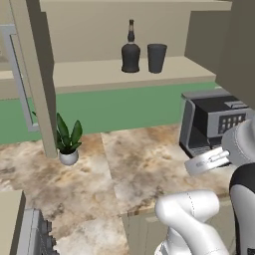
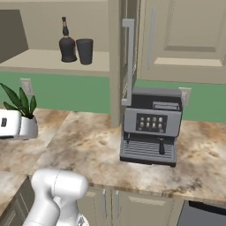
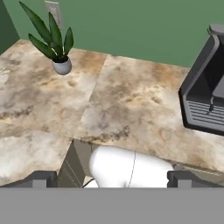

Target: There is a bowl on the dining counter. Grab a lemon wedge from the fridge and place it in the bowl. Then get the liquor bottle and glass cup from the cabinet and place them next to the bowl.

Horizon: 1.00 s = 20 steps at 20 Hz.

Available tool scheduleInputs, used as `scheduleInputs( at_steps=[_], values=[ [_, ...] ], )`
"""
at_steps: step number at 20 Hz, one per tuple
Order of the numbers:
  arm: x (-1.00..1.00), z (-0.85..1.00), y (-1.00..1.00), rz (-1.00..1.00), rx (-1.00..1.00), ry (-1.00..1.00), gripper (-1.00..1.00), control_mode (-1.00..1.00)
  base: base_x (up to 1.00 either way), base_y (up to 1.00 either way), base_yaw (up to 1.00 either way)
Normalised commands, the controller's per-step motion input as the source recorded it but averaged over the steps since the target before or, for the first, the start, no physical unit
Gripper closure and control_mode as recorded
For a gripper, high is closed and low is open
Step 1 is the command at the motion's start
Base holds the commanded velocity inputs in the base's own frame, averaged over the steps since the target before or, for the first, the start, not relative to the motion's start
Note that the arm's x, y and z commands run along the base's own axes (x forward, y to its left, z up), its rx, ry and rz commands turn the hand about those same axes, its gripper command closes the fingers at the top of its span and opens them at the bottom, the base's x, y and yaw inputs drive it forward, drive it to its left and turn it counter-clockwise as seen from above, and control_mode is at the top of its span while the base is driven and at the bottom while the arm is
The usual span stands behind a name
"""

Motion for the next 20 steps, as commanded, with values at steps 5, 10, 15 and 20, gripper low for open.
scheduleInputs(
  at_steps=[5,10,15,20],
  values=[
    [-0.31,0.78,0.00,0.00,0.03,-0.22,-1.00,-1.00,0.00,0.00,0.00],
    [-0.31,1.00,0.00,0.00,0.08,-0.37,-1.00,-1.00,0.00,0.00,0.00],
    [0.28,0.86,0.00,0.00,0.08,-0.13,-1.00,-1.00,0.00,0.00,0.00],
    [0.91,0.51,0.13,-0.01,0.04,0.00,-1.00,-1.00,0.00,0.00,0.00]
  ],
)
